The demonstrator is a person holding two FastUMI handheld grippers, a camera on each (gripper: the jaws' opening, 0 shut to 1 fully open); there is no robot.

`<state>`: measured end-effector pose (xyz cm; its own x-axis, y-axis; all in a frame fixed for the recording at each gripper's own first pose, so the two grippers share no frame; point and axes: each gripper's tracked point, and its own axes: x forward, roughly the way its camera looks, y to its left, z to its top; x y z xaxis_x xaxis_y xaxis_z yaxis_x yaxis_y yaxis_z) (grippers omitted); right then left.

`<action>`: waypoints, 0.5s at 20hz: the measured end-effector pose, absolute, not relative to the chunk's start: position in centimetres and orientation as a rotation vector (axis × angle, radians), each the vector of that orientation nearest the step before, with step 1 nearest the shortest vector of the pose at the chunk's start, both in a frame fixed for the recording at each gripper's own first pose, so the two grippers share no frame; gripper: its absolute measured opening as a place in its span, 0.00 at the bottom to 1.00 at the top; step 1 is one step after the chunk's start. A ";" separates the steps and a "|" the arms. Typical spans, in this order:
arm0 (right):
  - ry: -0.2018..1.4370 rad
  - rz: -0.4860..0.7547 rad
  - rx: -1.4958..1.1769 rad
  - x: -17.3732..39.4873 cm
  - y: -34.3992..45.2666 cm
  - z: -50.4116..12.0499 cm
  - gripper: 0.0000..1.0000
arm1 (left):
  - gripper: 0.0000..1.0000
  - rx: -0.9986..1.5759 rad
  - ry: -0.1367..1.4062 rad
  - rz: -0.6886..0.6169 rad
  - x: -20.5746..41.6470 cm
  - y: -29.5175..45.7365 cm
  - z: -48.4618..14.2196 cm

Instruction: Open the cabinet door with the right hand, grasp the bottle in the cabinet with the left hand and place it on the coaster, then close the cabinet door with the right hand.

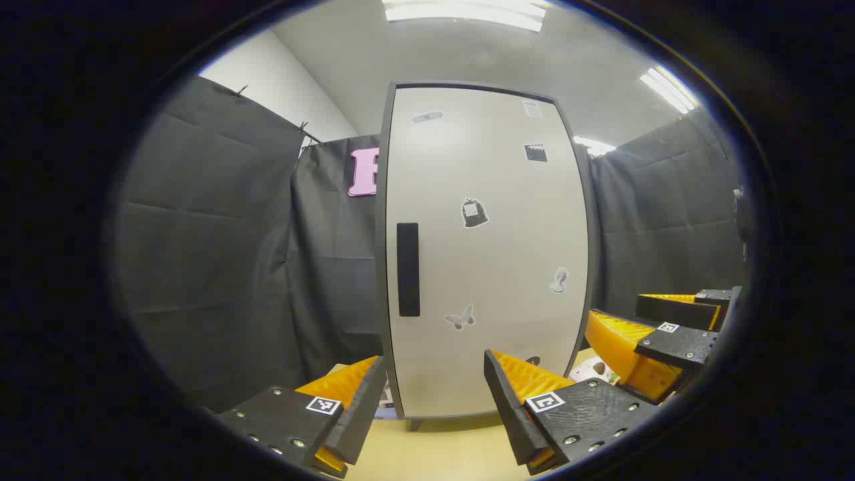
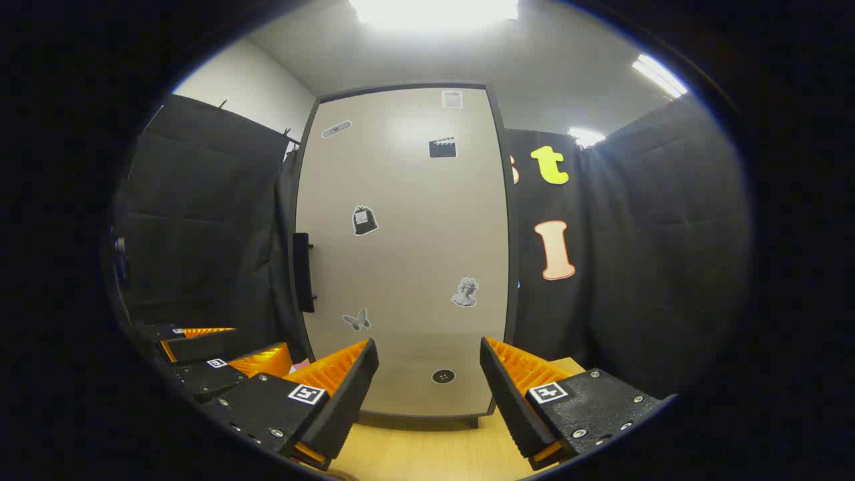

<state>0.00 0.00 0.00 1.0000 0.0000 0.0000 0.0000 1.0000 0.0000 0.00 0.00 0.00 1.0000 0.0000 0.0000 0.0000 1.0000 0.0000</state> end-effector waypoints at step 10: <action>0.028 0.024 -0.002 0.8 0.4 -0.8 0.95 | 0.84 -0.017 0.030 0.048 -0.7 1.9 -1.3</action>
<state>0.83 0.37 -0.83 0.9993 0.0239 -0.0277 -0.0240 0.9997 -0.0016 -0.71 1.85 -1.32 0.9984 0.0482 -0.0303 -0.0487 0.9987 -0.0161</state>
